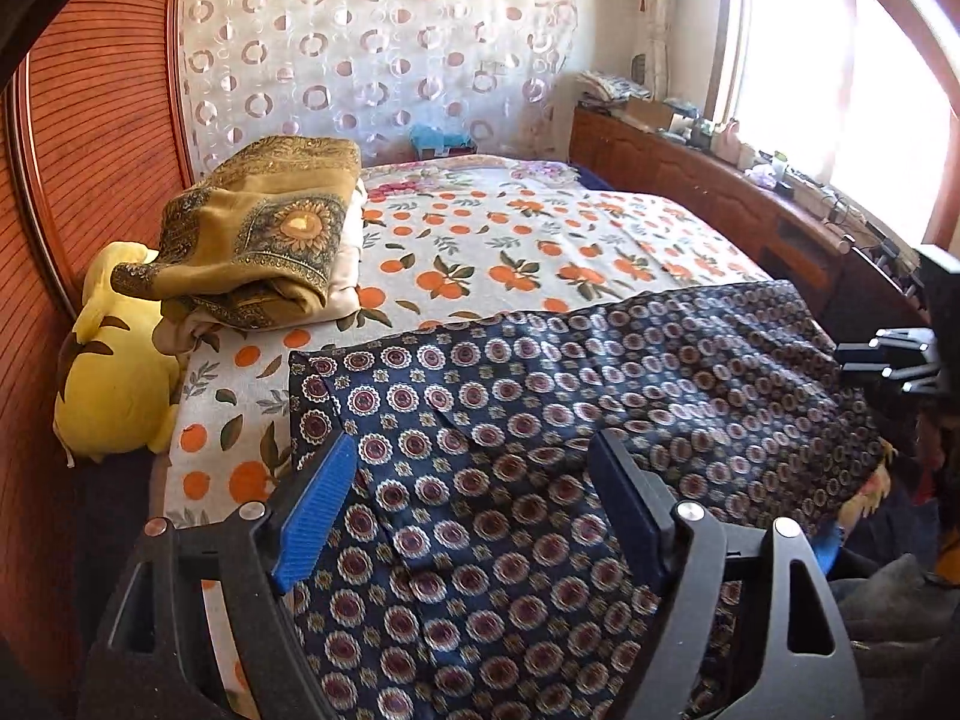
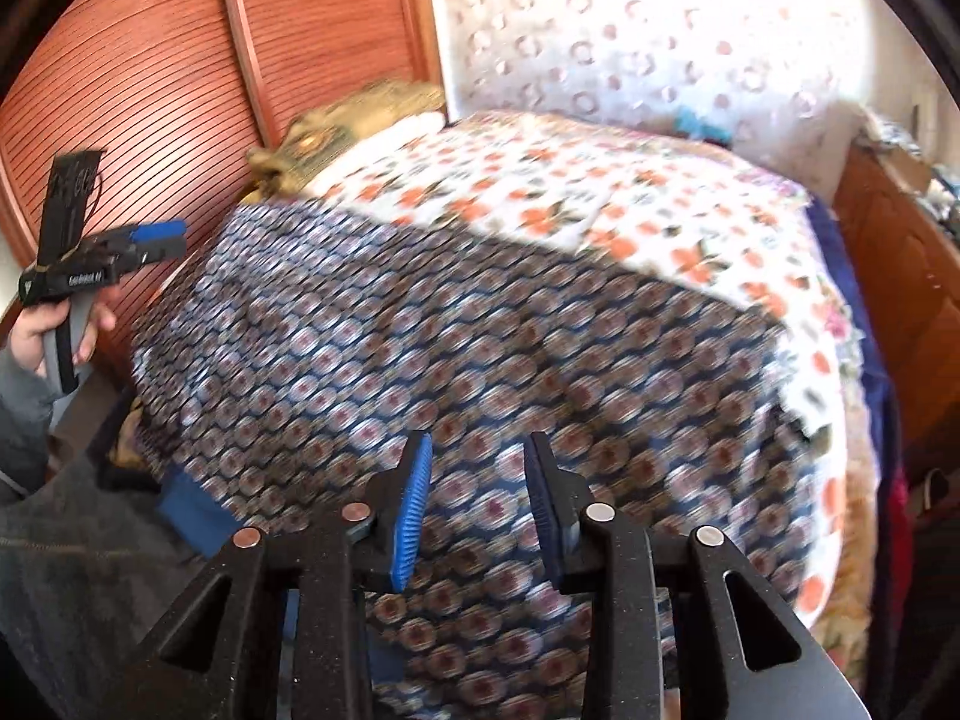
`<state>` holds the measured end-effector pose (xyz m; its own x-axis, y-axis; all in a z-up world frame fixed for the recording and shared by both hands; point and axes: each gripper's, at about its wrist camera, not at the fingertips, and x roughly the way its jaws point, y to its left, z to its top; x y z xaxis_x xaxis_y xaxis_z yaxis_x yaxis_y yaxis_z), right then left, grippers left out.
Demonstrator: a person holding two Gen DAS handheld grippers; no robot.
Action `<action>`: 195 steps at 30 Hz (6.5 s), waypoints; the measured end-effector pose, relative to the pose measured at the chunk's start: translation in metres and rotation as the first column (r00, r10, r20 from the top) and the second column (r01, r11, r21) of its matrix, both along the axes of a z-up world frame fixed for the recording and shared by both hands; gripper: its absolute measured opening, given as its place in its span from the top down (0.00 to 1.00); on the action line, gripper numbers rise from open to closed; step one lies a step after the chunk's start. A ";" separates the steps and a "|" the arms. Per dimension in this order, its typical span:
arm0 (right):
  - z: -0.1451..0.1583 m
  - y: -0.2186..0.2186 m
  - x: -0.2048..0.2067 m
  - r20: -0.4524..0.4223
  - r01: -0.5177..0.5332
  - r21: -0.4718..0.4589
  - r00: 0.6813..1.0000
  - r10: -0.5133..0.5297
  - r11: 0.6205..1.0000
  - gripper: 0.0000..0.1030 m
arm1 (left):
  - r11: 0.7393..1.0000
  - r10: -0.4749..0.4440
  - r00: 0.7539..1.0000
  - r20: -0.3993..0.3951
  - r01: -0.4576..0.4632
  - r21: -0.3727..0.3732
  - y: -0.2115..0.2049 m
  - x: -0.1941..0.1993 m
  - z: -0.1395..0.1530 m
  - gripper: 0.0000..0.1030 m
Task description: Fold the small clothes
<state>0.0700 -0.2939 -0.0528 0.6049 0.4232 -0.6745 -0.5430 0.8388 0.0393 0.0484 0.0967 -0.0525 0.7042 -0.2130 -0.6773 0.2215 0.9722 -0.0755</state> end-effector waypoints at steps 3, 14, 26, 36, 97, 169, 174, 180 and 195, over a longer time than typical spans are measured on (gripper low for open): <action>0.004 -0.008 0.005 0.029 0.042 -0.001 0.999 -0.042 0.999 0.63 | 1.000 0.020 1.000 -0.009 -0.020 0.022 0.002 0.008 -0.006 0.22; 0.009 -0.040 0.037 0.079 0.187 -0.015 0.979 -0.186 0.982 0.40 | 0.998 0.058 0.998 -0.018 -0.058 0.036 0.018 0.038 -0.015 0.22; -0.010 -0.082 0.096 -0.033 0.326 0.012 0.945 -0.326 0.945 0.35 | 0.991 0.129 0.988 -0.085 -0.126 0.037 0.059 0.064 -0.033 0.22; -0.022 -0.075 0.113 -0.071 0.263 0.039 0.963 -0.260 0.964 0.34 | 0.995 0.084 0.988 -0.133 -0.091 -0.046 0.065 0.077 -0.045 0.26; 0.119 0.027 0.231 0.315 0.305 -0.059 0.909 -0.272 0.951 0.93 | 0.991 0.074 0.987 0.145 -0.089 0.099 0.005 0.287 0.079 0.96; 0.026 -0.002 0.168 0.015 0.413 -0.050 0.911 -0.413 0.909 0.44 | 0.973 0.085 0.996 -0.023 -0.078 0.218 0.000 0.201 -0.008 0.96; 0.027 -0.002 0.169 0.015 0.412 -0.052 0.911 -0.412 0.909 0.44 | 0.981 0.062 0.997 0.038 -0.068 0.180 -0.008 0.189 0.017 0.97; 0.032 0.000 0.170 0.016 0.379 -0.069 0.925 -0.379 0.923 0.80 | 0.982 0.039 0.998 0.051 -0.047 0.181 -0.015 0.186 0.027 0.97; 0.097 0.001 0.110 0.130 0.252 -0.080 0.962 -0.241 0.964 0.98 | 0.999 0.018 0.992 0.124 -0.024 0.043 0.009 0.129 0.056 0.98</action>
